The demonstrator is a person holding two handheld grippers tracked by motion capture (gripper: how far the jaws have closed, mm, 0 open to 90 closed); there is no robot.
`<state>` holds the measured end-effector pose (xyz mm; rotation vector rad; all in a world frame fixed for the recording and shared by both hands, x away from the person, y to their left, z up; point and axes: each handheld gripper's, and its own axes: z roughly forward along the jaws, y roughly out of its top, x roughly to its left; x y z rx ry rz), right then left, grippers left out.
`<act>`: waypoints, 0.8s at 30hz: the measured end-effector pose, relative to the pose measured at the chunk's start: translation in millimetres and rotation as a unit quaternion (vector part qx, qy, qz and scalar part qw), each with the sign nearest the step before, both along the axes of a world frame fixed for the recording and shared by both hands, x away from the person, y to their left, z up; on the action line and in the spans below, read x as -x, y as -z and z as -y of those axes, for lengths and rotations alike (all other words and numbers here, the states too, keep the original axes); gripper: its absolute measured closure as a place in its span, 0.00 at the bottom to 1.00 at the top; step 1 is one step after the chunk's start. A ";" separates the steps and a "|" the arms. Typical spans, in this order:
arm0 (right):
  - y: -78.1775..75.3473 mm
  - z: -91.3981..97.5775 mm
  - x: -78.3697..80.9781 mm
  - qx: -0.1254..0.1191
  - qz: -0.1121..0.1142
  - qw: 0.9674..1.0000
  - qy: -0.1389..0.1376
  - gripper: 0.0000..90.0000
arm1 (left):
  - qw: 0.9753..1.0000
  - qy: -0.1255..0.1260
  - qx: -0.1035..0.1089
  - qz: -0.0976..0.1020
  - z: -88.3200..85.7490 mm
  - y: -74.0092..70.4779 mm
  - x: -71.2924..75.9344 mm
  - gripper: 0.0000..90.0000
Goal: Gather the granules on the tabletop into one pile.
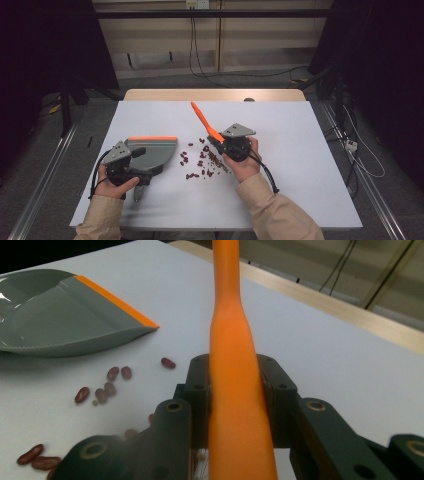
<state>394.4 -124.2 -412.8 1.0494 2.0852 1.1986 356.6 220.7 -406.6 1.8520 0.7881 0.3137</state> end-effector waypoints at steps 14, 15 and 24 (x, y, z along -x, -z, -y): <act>15.3 0.3 -78.9 0.007 0.028 0.989 -0.143 0.79 | 1.000 -0.007 0.004 -0.004 -3.1 0.4 -2.2 0.06; 17.2 -2.1 -83.0 0.006 0.034 0.987 -0.155 0.79 | 1.000 -0.006 0.004 -0.004 -3.6 0.7 -2.5 0.06; 29.9 -21.6 -107.1 0.045 0.050 0.966 -0.248 0.79 | 1.000 -0.015 0.004 -0.010 -6.3 2.7 -4.8 0.06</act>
